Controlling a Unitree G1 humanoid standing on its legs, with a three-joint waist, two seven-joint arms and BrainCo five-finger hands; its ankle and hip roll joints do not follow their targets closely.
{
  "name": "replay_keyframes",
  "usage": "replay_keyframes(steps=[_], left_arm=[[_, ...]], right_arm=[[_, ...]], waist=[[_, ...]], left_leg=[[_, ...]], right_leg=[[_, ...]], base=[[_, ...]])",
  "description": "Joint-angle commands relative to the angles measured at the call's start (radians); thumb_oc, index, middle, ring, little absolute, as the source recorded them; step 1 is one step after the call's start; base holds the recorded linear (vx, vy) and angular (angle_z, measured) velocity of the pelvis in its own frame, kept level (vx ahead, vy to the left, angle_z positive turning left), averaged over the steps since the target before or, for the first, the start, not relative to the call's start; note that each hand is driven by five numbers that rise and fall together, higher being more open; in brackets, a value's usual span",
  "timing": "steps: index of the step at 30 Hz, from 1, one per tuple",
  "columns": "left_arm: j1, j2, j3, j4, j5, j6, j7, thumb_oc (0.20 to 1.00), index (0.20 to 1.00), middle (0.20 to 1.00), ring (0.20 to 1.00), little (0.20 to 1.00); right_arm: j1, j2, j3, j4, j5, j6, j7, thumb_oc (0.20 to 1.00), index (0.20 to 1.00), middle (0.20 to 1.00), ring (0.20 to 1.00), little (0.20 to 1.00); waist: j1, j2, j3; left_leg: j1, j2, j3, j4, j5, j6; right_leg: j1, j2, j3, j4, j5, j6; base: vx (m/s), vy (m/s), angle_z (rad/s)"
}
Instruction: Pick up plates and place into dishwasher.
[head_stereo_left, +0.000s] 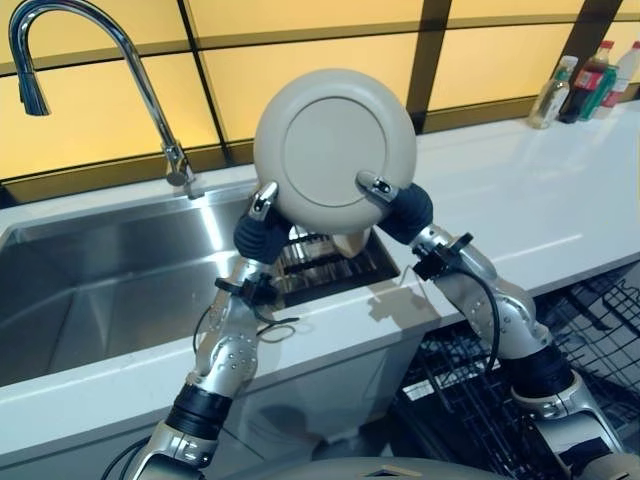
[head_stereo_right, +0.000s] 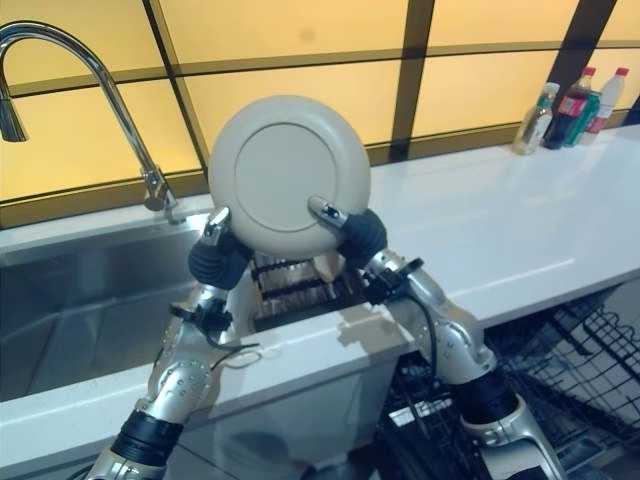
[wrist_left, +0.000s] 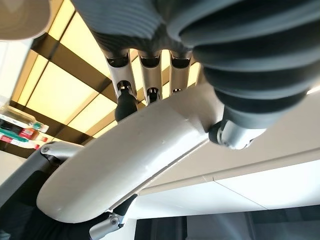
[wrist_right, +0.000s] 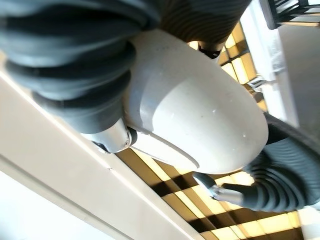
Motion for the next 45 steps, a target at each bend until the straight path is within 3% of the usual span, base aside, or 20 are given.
replay_keyframes(steps=[1, 7, 11, 23, 28, 32, 36, 45], left_arm=[[0.024, 0.010, 0.009, -0.004, -0.018, 0.004, 0.000, 1.000, 1.000, 1.000, 1.000, 1.000], [0.086, 0.006, 0.022, -0.092, 0.031, -0.001, 0.042, 1.000, 1.000, 1.000, 1.000, 1.000], [0.079, 0.008, 0.017, -0.108, 0.034, 0.007, 0.057, 1.000, 1.000, 1.000, 1.000, 1.000], [0.105, 0.019, -0.038, -0.119, 0.011, 0.035, 0.020, 1.000, 1.000, 1.000, 1.000, 1.000], [0.096, 0.015, -0.050, -0.131, -0.033, 0.027, 0.024, 1.000, 1.000, 1.000, 1.000, 1.000], [0.098, 0.006, -0.050, -0.148, -0.010, 0.002, 0.073, 1.000, 1.000, 1.000, 1.000, 1.000], [0.080, 0.011, -0.048, -0.161, 0.008, 0.038, 0.102, 1.000, 1.000, 1.000, 1.000, 1.000], [0.087, 0.028, -0.067, -0.150, 0.007, 0.069, 0.089, 1.000, 1.000, 1.000, 1.000, 1.000]], right_arm=[[0.067, 0.047, -0.116, -0.040, -0.072, -0.167, -0.015, 0.200, 0.200, 0.200, 0.200, 0.200], [0.301, 0.048, -0.237, -0.059, -0.244, -0.322, -0.096, 0.200, 0.200, 0.200, 0.200, 0.200], [0.360, 0.036, -0.265, -0.027, -0.327, -0.333, -0.131, 0.200, 0.200, 0.200, 0.200, 0.200], [0.440, 0.033, -0.339, 0.053, -0.281, -0.353, -0.098, 0.200, 0.200, 0.200, 0.200, 0.200], [0.433, 0.038, -0.338, 0.066, -0.324, -0.351, -0.108, 0.200, 0.200, 0.200, 0.200, 0.200], [0.399, 0.019, -0.323, 0.085, -0.274, -0.308, -0.085, 0.200, 0.200, 0.200, 0.200, 0.200], [0.357, 0.030, -0.298, 0.119, -0.274, -0.308, -0.124, 0.200, 0.200, 0.200, 0.200, 0.200], [0.359, 0.059, -0.289, 0.164, -0.299, -0.298, -0.142, 0.200, 0.200, 0.200, 0.200, 0.200]], waist=[[-0.027, -0.037, -0.034], [-0.087, -0.024, -0.005], [-0.114, -0.020, 0.001], [-0.168, -0.023, 0.014], [-0.183, -0.027, 0.021], [-0.162, -0.039, 0.037], [-0.140, -0.040, 0.044], [-0.126, -0.054, 0.064]], left_leg=[[-0.040, 0.017, -0.010, 0.057, -0.090, 0.021], [-0.029, 0.016, 0.025, 0.069, -0.099, 0.033], [-0.024, 0.014, 0.039, 0.059, -0.096, 0.036], [-0.020, 0.000, 0.091, 0.072, -0.119, 0.054], [-0.025, -0.013, 0.129, 0.131, -0.156, 0.066], [-0.050, -0.043, 0.039, 0.215, -0.206, 0.076], [-0.050, -0.057, -0.013, 0.157, -0.174, 0.082], [-0.059, -0.092, -0.012, 0.167, -0.198, 0.103]], right_leg=[[-0.056, -0.070, 0.069, 0.082, -0.040, 0.113], [-0.074, -0.059, 0.126, 0.096, -0.030, 0.121], [-0.083, -0.057, 0.145, 0.094, -0.021, 0.128], [-0.120, -0.059, 0.175, 0.125, -0.016, 0.146], [-0.137, -0.061, 0.198, 0.140, -0.010, 0.154], [-0.154, -0.059, 0.254, 0.153, 0.005, 0.155], [-0.195, -0.062, 0.268, 0.172, 0.066, 0.170], [-0.240, -0.120, 0.239, 0.169, 0.182, 0.176]], base=[[-0.01, 0.037, -0.19], [-0.03, 0.037, -0.24], [-0.02, 0.024, -0.18], [-0.01, 0.009, -0.10], [-0.04, 0.004, -0.11], [-0.05, 0.011, -0.26], [-0.09, 0.029, -0.60], [-0.06, 0.036, 0.03]])
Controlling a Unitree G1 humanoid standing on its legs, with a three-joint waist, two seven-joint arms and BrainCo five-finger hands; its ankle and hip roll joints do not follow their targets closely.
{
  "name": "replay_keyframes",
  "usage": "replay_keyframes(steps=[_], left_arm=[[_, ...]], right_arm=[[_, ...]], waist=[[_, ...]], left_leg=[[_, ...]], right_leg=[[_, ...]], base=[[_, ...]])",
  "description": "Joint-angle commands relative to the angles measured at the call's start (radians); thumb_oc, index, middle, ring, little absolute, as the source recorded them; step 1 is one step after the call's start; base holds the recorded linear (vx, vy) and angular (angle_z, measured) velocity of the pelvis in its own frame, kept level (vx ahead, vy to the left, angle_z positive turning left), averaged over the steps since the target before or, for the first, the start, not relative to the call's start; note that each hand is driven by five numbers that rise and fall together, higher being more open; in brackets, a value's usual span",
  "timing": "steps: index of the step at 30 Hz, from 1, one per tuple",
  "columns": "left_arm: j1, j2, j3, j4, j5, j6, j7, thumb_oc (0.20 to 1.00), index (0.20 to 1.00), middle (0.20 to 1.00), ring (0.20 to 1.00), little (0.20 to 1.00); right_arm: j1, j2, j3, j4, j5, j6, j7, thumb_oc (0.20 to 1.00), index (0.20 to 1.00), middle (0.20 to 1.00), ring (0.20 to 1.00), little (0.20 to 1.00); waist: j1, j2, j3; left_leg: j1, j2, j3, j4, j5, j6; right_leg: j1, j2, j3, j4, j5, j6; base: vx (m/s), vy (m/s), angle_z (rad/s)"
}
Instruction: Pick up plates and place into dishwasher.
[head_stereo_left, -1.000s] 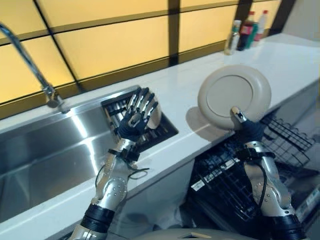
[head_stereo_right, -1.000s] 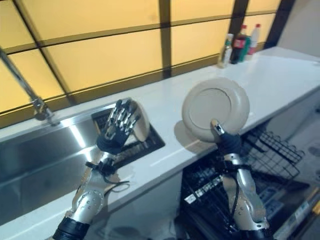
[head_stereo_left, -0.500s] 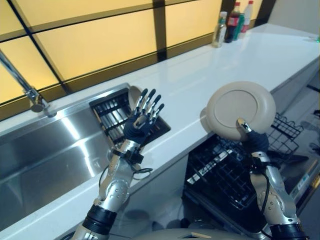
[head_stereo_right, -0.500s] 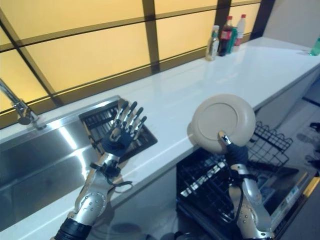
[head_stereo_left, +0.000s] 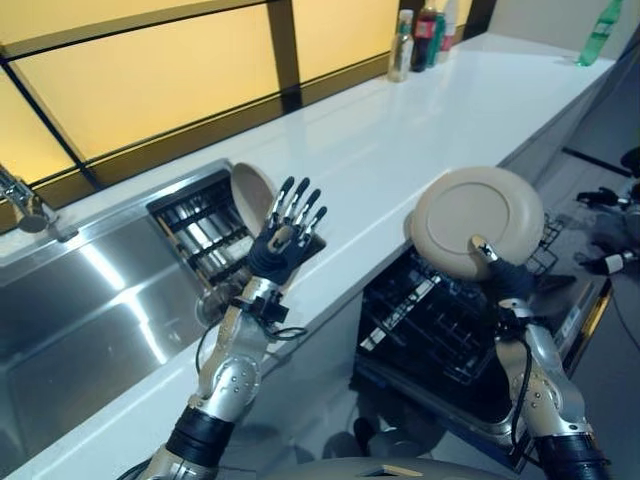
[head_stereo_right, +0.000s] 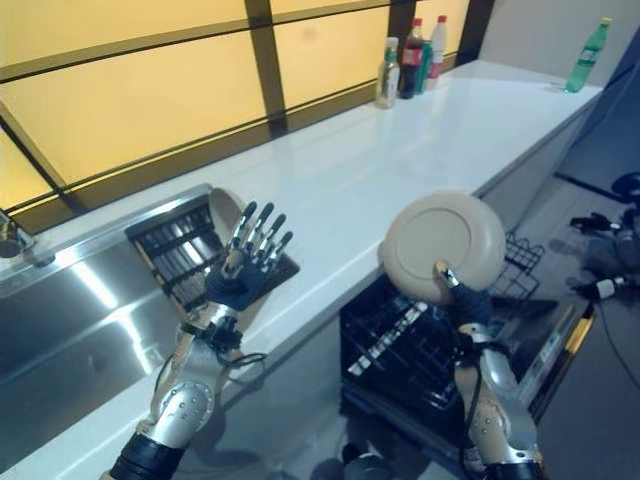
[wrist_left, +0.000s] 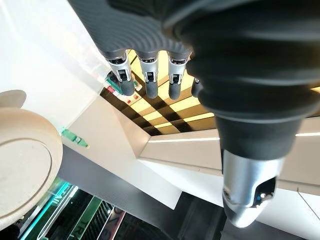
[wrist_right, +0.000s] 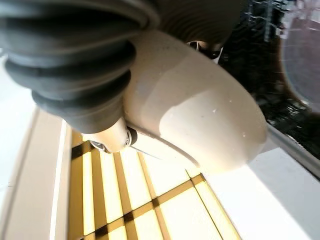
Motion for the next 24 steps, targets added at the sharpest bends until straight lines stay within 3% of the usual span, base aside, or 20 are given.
replay_keyframes(steps=[1, 4, 7, 13, 16, 18, 24], left_arm=[[-0.010, 0.046, -0.026, -0.077, 0.009, -0.010, -0.009, 1.000, 1.000, 1.000, 1.000, 1.000], [-0.006, 0.054, -0.016, -0.089, 0.006, -0.006, 0.007, 1.000, 1.000, 1.000, 1.000, 1.000], [-0.002, 0.058, -0.009, -0.089, 0.000, 0.002, -0.003, 1.000, 1.000, 1.000, 1.000, 1.000], [0.028, 0.065, -0.008, -0.094, 0.049, -0.019, -0.023, 1.000, 1.000, 1.000, 1.000, 1.000], [0.037, 0.064, 0.013, -0.088, 0.017, -0.004, -0.026, 1.000, 1.000, 1.000, 1.000, 1.000], [0.040, 0.063, 0.022, -0.081, 0.026, 0.010, -0.042, 1.000, 1.000, 1.000, 1.000, 1.000], [0.096, 0.090, 0.047, -0.083, 0.038, 0.024, -0.091, 1.000, 1.000, 1.000, 1.000, 1.000]], right_arm=[[-0.087, 0.027, -0.009, 0.001, 0.007, -0.033, 0.005, 0.200, 0.200, 0.200, 0.200, 0.200], [-0.099, 0.023, 0.006, 0.018, 0.023, -0.032, 0.020, 0.200, 0.200, 0.200, 0.200, 0.200], [-0.090, 0.018, 0.014, 0.018, 0.029, -0.049, 0.021, 0.200, 0.200, 0.200, 0.200, 0.200], [-0.094, 0.024, 0.040, 0.031, 0.027, -0.056, 0.005, 0.200, 0.200, 0.200, 0.200, 0.200], [-0.091, 0.024, 0.053, 0.044, -0.035, -0.033, -0.005, 0.200, 0.200, 0.200, 0.200, 0.200], [-0.083, 0.012, 0.063, 0.072, -0.099, 0.017, 0.042, 0.200, 0.200, 0.200, 0.200, 0.200], [-0.077, -0.054, 0.070, 0.197, -0.230, 0.031, 0.040, 0.200, 0.200, 0.200, 0.200, 0.200]], waist=[[0.041, -0.035, -0.005], [0.069, -0.035, 0.005], [0.087, -0.036, 0.005], [0.148, -0.066, -0.012], [0.156, -0.068, -0.019], [0.157, -0.069, -0.019], [0.175, -0.082, -0.011]], left_leg=[[-0.064, -0.012, -0.037, 0.157, -0.163, 0.047], [-0.071, 0.000, 0.000, 0.159, -0.152, 0.052], [-0.094, 0.015, 0.011, 0.183, -0.146, 0.055], [-0.103, 0.043, 0.010, 0.211, -0.146, 0.027], [-0.087, 0.055, 0.006, 0.202, -0.147, 0.023], [-0.086, 0.062, 0.001, 0.206, -0.147, 0.022], [-0.088, 0.070, -0.019, 0.208, -0.143, 0.024]], right_leg=[[-0.095, -0.108, -0.065, 0.071, 0.178, 0.108], [-0.099, -0.129, -0.147, 0.144, 0.166, 0.104], [-0.080, -0.147, -0.164, 0.201, 0.143, 0.093], [0.047, -0.179, -0.269, 0.066, 0.047, 0.090], [0.060, -0.155, -0.260, 0.042, 0.019, 0.093], [0.059, -0.137, -0.250, 0.053, 0.003, 0.091], [0.063, -0.117, -0.259, 0.057, -0.011, 0.087]], base=[[-0.03, 0.035, -0.04], [-0.07, 0.018, -0.51], [-0.07, -0.034, -0.41], [0.04, -0.131, -0.06], [0.11, -0.133, -0.17], [0.09, -0.105, -0.17], [0.07, -0.113, 0.03]])
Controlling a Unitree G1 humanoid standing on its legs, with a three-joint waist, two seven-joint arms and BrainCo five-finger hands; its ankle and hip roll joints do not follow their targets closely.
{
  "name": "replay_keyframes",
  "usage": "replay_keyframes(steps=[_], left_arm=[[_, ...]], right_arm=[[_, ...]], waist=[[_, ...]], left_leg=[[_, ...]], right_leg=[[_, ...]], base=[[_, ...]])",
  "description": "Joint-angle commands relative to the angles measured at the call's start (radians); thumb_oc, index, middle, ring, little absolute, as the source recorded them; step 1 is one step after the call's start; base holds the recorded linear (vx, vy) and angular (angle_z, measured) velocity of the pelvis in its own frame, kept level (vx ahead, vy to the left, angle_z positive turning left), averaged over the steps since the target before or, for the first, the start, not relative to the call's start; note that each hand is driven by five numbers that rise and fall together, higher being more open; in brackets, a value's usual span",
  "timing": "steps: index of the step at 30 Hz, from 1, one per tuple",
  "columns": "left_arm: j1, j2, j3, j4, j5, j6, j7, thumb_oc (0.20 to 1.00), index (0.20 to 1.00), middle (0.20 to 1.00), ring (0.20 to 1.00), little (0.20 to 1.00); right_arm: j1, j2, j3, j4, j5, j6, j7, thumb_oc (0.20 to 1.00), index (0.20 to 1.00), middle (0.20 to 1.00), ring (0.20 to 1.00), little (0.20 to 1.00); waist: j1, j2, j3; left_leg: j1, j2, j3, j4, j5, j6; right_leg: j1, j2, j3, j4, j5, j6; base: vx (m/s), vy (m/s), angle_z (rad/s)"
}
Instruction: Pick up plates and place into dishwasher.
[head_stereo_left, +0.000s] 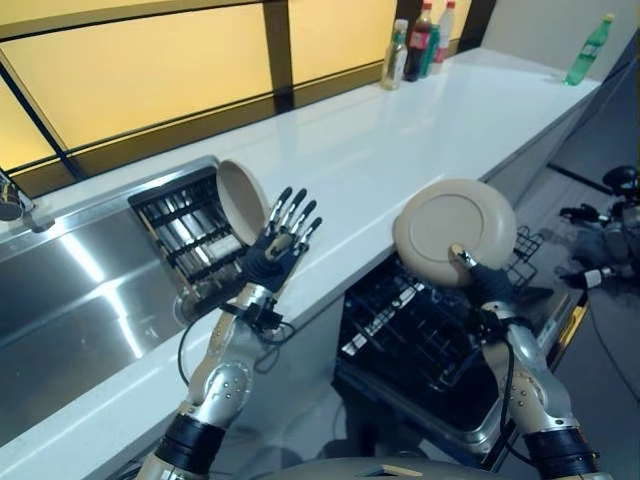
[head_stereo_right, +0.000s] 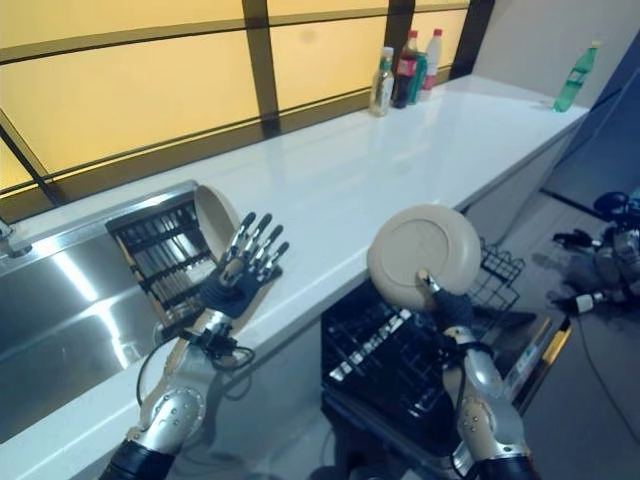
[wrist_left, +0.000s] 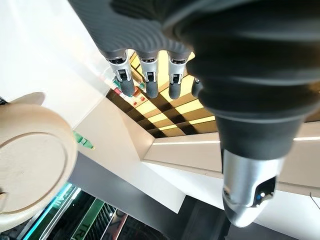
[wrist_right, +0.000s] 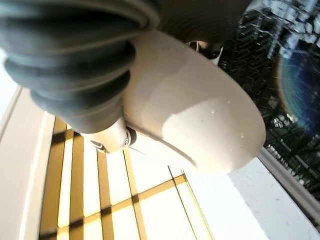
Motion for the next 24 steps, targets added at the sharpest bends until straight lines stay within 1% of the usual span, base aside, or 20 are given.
replay_keyframes(steps=[1, 3, 5, 7, 10, 12, 13, 16, 18, 20, 22, 24], left_arm=[[0.041, 0.047, 0.039, -0.087, 0.022, -0.007, -0.085, 1.000, 1.000, 1.000, 1.000, 1.000], [0.056, 0.061, 0.052, -0.081, 0.013, 0.001, -0.139, 1.000, 1.000, 1.000, 1.000, 1.000], [0.067, 0.069, 0.053, -0.080, -0.031, 0.029, -0.212, 1.000, 1.000, 1.000, 1.000, 1.000], [0.079, 0.068, 0.042, -0.075, -0.087, 0.056, -0.262, 1.000, 1.000, 1.000, 1.000, 1.000], [0.092, 0.061, 0.033, -0.070, -0.130, 0.067, -0.313, 1.000, 1.000, 1.000, 1.000, 1.000], [0.097, 0.061, 0.026, -0.072, -0.168, 0.081, -0.357, 1.000, 1.000, 1.000, 1.000, 1.000], [0.094, 0.059, 0.021, -0.072, -0.189, 0.098, -0.385, 1.000, 1.000, 1.000, 1.000, 1.000], [0.067, 0.052, -0.019, -0.074, -0.229, 0.168, -0.447, 1.000, 1.000, 1.000, 1.000, 1.000], [0.040, 0.040, -0.066, -0.079, -0.254, 0.233, -0.474, 1.000, 1.000, 1.000, 1.000, 1.000], [0.019, 0.029, -0.122, -0.080, -0.253, 0.276, -0.522, 1.000, 1.000, 1.000, 1.000, 1.000], [0.016, 0.024, -0.179, -0.084, -0.268, 0.344, -0.603, 1.000, 1.000, 1.000, 1.000, 1.000], [0.011, 0.022, -0.224, -0.073, -0.251, 0.401, -0.647, 1.000, 1.000, 1.000, 1.000, 1.000]], right_arm=[[-0.049, -0.038, 0.014, 0.105, -0.122, 0.033, 0.007, 0.200, 0.200, 0.200, 0.200, 0.200], [-0.056, -0.045, 0.004, 0.138, -0.138, 0.033, 0.019, 0.200, 0.200, 0.200, 0.200, 0.200], [-0.064, -0.046, -0.001, 0.164, -0.158, 0.035, 0.022, 0.200, 0.200, 0.200, 0.200, 0.200], [-0.086, -0.052, 0.000, 0.206, -0.203, 0.031, 0.016, 0.200, 0.200, 0.200, 0.200, 0.200], [-0.109, -0.060, 0.006, 0.227, -0.215, 0.061, 0.012, 0.200, 0.200, 0.200, 0.200, 0.200], [-0.114, -0.058, 0.007, 0.245, -0.207, 0.067, 0.015, 0.200, 0.200, 0.200, 0.200, 0.200], [-0.114, -0.051, 0.011, 0.254, -0.206, 0.068, 0.006, 0.200, 0.200, 0.200, 0.200, 0.200], [-0.128, -0.035, 0.022, 0.296, -0.188, 0.056, -0.012, 0.200, 0.200, 0.200, 0.200, 0.200], [-0.142, -0.017, 0.038, 0.321, -0.175, 0.043, -0.039, 0.200, 0.200, 0.200, 0.200, 0.200], [-0.157, -0.002, 0.048, 0.353, -0.161, 0.030, -0.046, 0.200, 0.200, 0.200, 0.200, 0.200], [-0.164, 0.010, 0.061, 0.369, -0.168, 0.025, -0.046, 0.200, 0.200, 0.200, 0.200, 0.200], [-0.176, 0.014, 0.077, 0.382, -0.180, 0.023, -0.044, 0.200, 0.200, 0.200, 0.200, 0.200]], waist=[[0.025, -0.007, -0.001], [0.031, -0.008, 0.003], [0.036, -0.008, 0.007], [0.038, -0.007, 0.013], [0.039, -0.006, 0.017], [0.037, -0.005, 0.018], [0.036, -0.005, 0.019], [0.035, -0.006, 0.021], [0.032, -0.005, 0.024], [0.025, -0.001, 0.025], [0.012, 0.005, 0.024], [-0.002, 0.012, 0.021]], left_leg=[[-0.103, -0.038, -0.070, 0.111, -0.076, 0.098], [-0.104, -0.035, -0.072, 0.111, -0.075, 0.096], [-0.106, -0.034, -0.072, 0.113, -0.076, 0.094], [-0.106, -0.031, -0.070, 0.119, -0.080, 0.091], [-0.098, -0.029, -0.061, 0.118, -0.084, 0.090], [-0.094, -0.027, -0.054, 0.115, -0.085, 0.089], [-0.092, -0.025, -0.049, 0.113, -0.085, 0.089], [-0.090, -0.022, -0.042, 0.106, -0.082, 0.088], [-0.090, -0.021, -0.039, 0.106, -0.085, 0.088], [-0.085, -0.018, -0.031, 0.108, -0.091, 0.089], [-0.081, -0.017, -0.019, 0.112, -0.098, 0.090], [-0.076, -0.016, -0.004, 0.120, -0.108, 0.092]], right_leg=[[-0.001, -0.069, 0.005, 0.059, -0.009, 0.102], [-0.002, -0.069, -0.001, 0.057, -0.004, 0.102], [-0.004, -0.070, -0.007, 0.054, -0.001, 0.103], [-0.011, -0.073, -0.011, 0.055, 0.009, 0.106], [-0.019, -0.080, -0.012, 0.056, 0.023, 0.111], [-0.026, -0.086, -0.011, 0.058, 0.032, 0.116], [-0.030, -0.089, -0.011, 0.060, 0.039, 0.117], [-0.030, -0.100, -0.024, 0.055, 0.052, 0.121], [-0.035, -0.107, -0.028, 0.060, 0.060, 0.125], [-0.043, -0.113, -0.028, 0.067, 0.067, 0.128], [-0.049, -0.118, -0.023, 0.071, 0.072, 0.131], [-0.055, -0.119, -0.012, 0.074, 0.066, 0.131]], base=[[0.04, -0.103, 0.01], [0.02, -0.095, 0.03], [-0.01, -0.085, 0.04], [-0.02, -0.065, 0.03], [-0.01, -0.042, -0.01], [-0.01, -0.038, -0.01], [-0.02, -0.036, 0.01], [-0.02, -0.059, 0.03], [-0.02, -0.054, 0.06], [-0.01, -0.036, 0.03], [0.00, 0.000, 0.00], [0.02, 0.015, -0.05]])
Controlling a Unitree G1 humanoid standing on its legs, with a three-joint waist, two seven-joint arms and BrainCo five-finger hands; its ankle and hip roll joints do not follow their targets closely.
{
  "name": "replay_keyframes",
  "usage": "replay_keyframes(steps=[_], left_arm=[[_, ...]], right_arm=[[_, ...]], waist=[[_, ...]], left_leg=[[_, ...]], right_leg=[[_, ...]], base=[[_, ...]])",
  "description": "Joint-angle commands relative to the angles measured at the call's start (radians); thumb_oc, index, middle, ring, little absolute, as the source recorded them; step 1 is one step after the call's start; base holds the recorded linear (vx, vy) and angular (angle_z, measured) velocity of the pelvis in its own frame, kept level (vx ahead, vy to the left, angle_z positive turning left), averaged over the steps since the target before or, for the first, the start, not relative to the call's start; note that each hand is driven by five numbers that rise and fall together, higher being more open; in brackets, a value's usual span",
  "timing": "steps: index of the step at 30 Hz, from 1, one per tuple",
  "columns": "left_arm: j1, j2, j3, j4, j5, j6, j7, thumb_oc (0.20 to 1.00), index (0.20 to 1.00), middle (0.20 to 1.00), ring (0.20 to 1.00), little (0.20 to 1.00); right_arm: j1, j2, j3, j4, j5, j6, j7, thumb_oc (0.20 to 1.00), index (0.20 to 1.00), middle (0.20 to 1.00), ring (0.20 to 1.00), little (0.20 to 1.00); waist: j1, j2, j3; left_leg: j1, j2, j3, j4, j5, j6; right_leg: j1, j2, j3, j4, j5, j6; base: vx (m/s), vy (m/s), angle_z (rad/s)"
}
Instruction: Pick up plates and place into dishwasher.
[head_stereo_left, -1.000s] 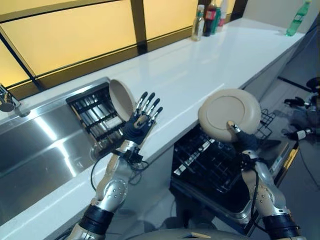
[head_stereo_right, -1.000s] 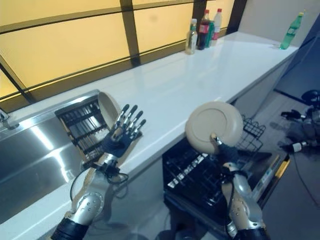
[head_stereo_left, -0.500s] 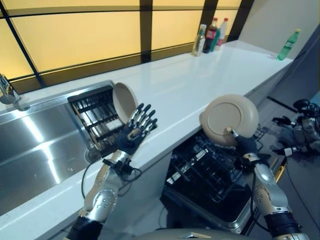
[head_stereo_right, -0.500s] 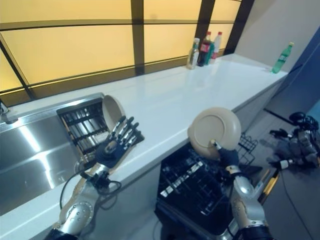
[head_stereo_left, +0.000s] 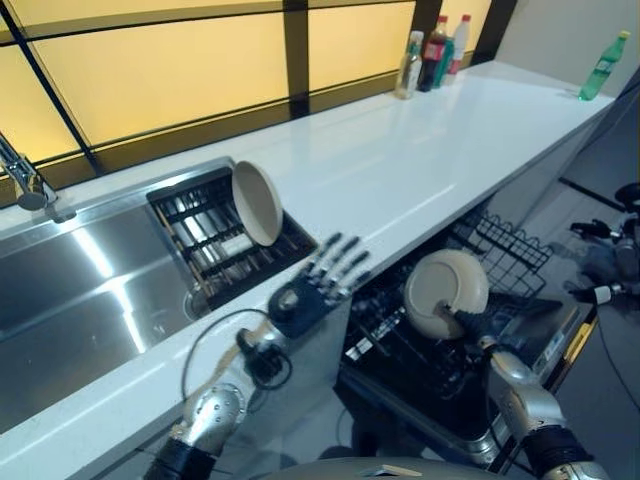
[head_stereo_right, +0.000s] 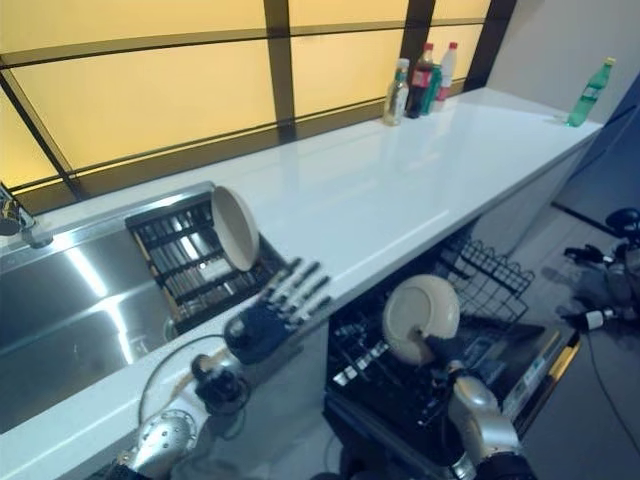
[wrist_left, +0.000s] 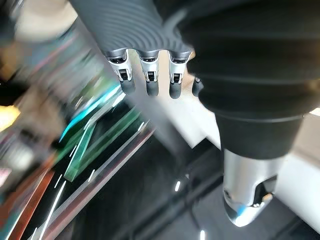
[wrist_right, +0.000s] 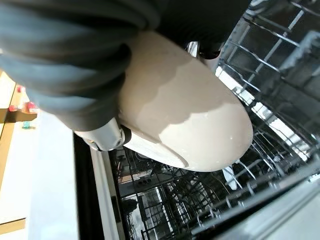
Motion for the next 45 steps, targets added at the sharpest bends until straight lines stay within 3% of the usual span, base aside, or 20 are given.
replay_keyframes(steps=[1, 4, 8, 14, 19, 29, 35, 45], left_arm=[[-0.030, -0.016, -0.054, -0.057, -0.015, 0.074, -0.118, 1.000, 1.000, 1.000, 1.000, 1.000], [-0.024, -0.012, -0.101, -0.002, -0.011, 0.127, -0.156, 1.000, 1.000, 1.000, 1.000, 1.000], [0.017, -0.020, -0.104, 0.102, 0.008, 0.140, -0.192, 1.000, 1.000, 1.000, 1.000, 1.000], [0.073, 0.009, -0.056, 0.231, 0.116, 0.049, -0.208, 1.000, 1.000, 1.000, 1.000, 1.000], [0.116, 0.031, 0.005, 0.317, 0.244, -0.038, -0.190, 1.000, 1.000, 1.000, 1.000, 1.000], [0.134, 0.096, 0.115, 0.385, 0.308, 0.004, -0.280, 1.000, 1.000, 1.000, 1.000, 1.000], [0.156, 0.124, 0.157, 0.384, 0.310, 0.053, -0.306, 1.000, 1.000, 1.000, 1.000, 1.000], [0.148, 0.147, 0.160, 0.381, 0.318, 0.080, -0.338, 1.000, 1.000, 1.000, 1.000, 1.000]], right_arm=[[-0.128, -0.009, 0.010, 0.000, 0.000, -0.080, -0.003, 0.200, 0.200, 0.200, 0.200, 0.200], [-0.143, -0.017, 0.021, 0.018, -0.015, -0.085, 0.013, 0.200, 0.200, 0.200, 0.200, 0.200], [-0.146, -0.022, 0.016, 0.009, -0.054, -0.078, 0.029, 0.200, 0.200, 0.200, 0.200, 0.200], [-0.136, -0.047, -0.018, 0.001, -0.117, -0.094, 0.048, 0.200, 0.200, 0.200, 0.200, 0.200], [-0.124, -0.086, -0.041, 0.005, -0.147, -0.092, 0.099, 0.200, 0.200, 0.200, 0.200, 0.200], [-0.167, -0.180, 0.001, 0.165, -0.163, -0.152, 0.181, 0.200, 0.200, 0.200, 0.200, 0.200], [-0.166, -0.208, 0.007, 0.261, -0.232, -0.170, 0.224, 0.200, 0.200, 0.200, 0.200, 0.200], [-0.185, -0.216, 0.072, 0.424, -0.335, -0.192, 0.290, 0.200, 0.200, 0.200, 0.200, 0.200]], waist=[[-0.012, -0.002, 0.020], [-0.032, 0.005, 0.022], [-0.050, 0.011, 0.019], [-0.043, 0.014, 0.030], [-0.011, 0.003, 0.044], [0.066, -0.014, 0.091], [0.084, -0.010, 0.094], [0.107, -0.010, 0.101]], left_leg=[[-0.062, -0.003, 0.004, 0.112, -0.116, 0.088], [-0.062, 0.006, 0.031, 0.144, -0.135, 0.090], [-0.055, 0.011, 0.060, 0.161, -0.148, 0.090], [-0.065, 0.009, 0.057, 0.192, -0.164, 0.094], [-0.093, 0.013, 0.027, 0.223, -0.169, 0.092], [-0.163, 0.056, -0.026, 0.293, -0.161, 0.077], [-0.160, 0.066, -0.038, 0.297, -0.162, 0.073], [-0.157, 0.079, -0.049, 0.309, -0.162, 0.069]], right_leg=[[-0.051, -0.100, 0.012, 0.079, 0.049, 0.127], [-0.066, -0.101, 0.028, 0.098, 0.047, 0.127], [-0.076, -0.103, 0.046, 0.107, 0.049, 0.127], [-0.094, -0.119, 0.046, 0.130, 0.062, 0.127], [-0.094, -0.124, 0.021, 0.140, 0.051, 0.126], [-0.083, -0.109, -0.036, 0.156, 0.021, 0.118], [-0.076, -0.112, -0.050, 0.169, 0.015, 0.125], [-0.079, -0.124, -0.065, 0.187, 0.031, 0.139]], base=[[0.01, 0.010, -0.09], [0.03, 0.010, -0.11], [0.05, 0.000, -0.21], [0.06, -0.015, -0.06], [0.07, -0.070, 0.10], [0.04, -0.102, 0.24], [0.06, -0.051, 0.11], [0.04, -0.044, 0.07]])
